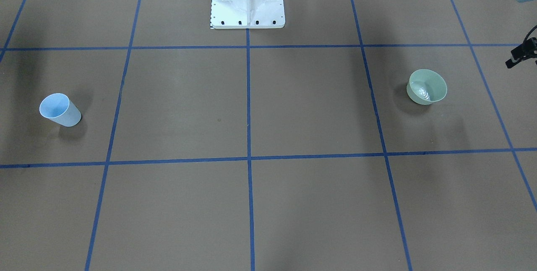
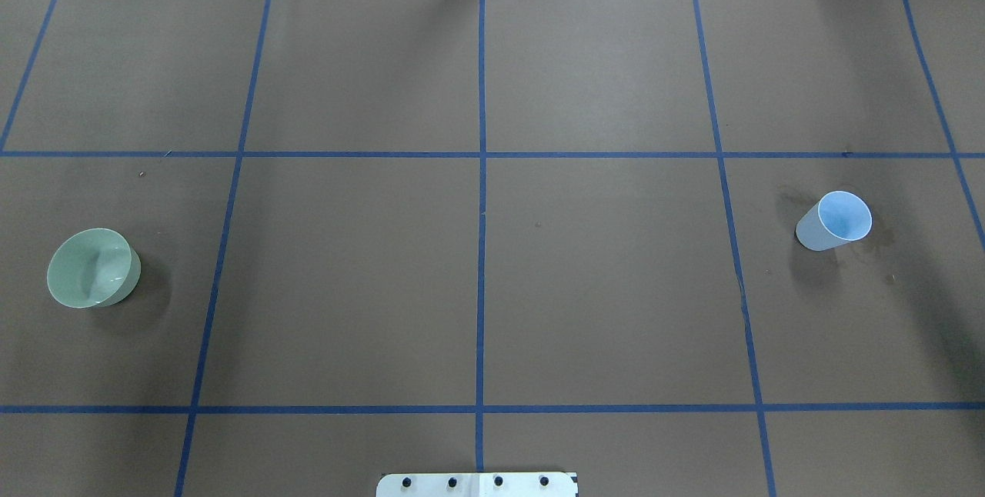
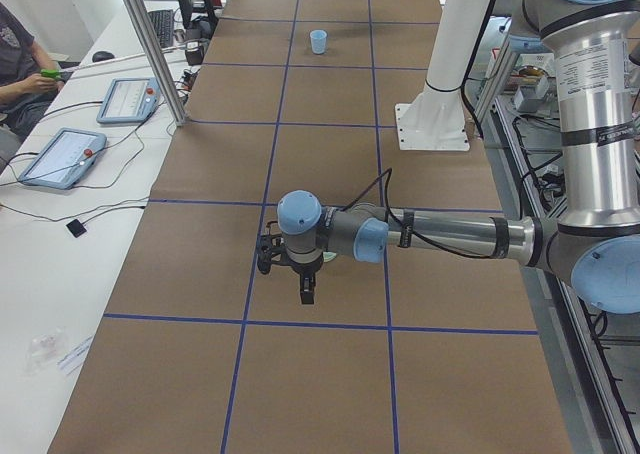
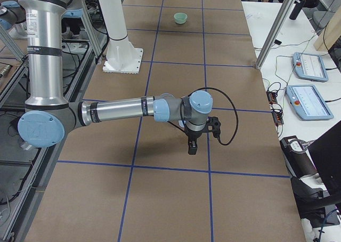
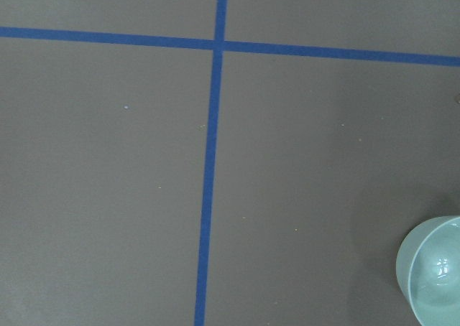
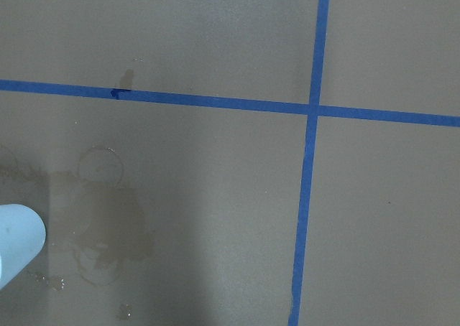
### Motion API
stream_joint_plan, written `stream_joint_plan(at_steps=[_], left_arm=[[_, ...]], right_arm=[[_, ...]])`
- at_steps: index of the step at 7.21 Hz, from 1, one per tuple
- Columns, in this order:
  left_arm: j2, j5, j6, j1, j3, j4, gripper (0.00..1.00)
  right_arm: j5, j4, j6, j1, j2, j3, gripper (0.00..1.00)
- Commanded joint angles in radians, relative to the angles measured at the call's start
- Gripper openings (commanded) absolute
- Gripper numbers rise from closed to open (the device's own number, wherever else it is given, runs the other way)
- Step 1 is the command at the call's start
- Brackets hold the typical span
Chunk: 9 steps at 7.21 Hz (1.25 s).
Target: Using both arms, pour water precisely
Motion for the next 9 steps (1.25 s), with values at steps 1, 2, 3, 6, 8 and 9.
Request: stream_joint_plan(at_steps=[1,2,3,6,8,9], left_arm=[[-0.016,-0.003,-0.062,0.095,0.119,-0.209,1.0],[-0.033,-0.004,-0.137,0.112,0.128,-0.239,1.0],[-0.045,-0.004,-0.18,0.155,0.129,-0.24,1.0],[-0.1,0.004,-0.19,0.244,0.163,-0.265,1.0],[-0.147,0.046,-0.314,0.328,0.169,-0.27,1.0],[-0.147,0.071,-0.314,0.356,0.171,-0.273,1.0]], right_arm=[[-0.001,0.001,0.0,-0.001,0.001,0.001,0.99],[-0.003,0.003,0.0,-0.001,0.001,0.001,0.99],[-0.003,0.003,0.002,-0.002,0.001,0.0,0.99],[-0.001,0.003,0.002,-0.007,0.006,0.001,0.99],[-0.001,0.003,0.002,-0.021,0.006,0.001,0.99],[-0.001,0.003,0.003,-0.021,0.006,0.001,0.99]])
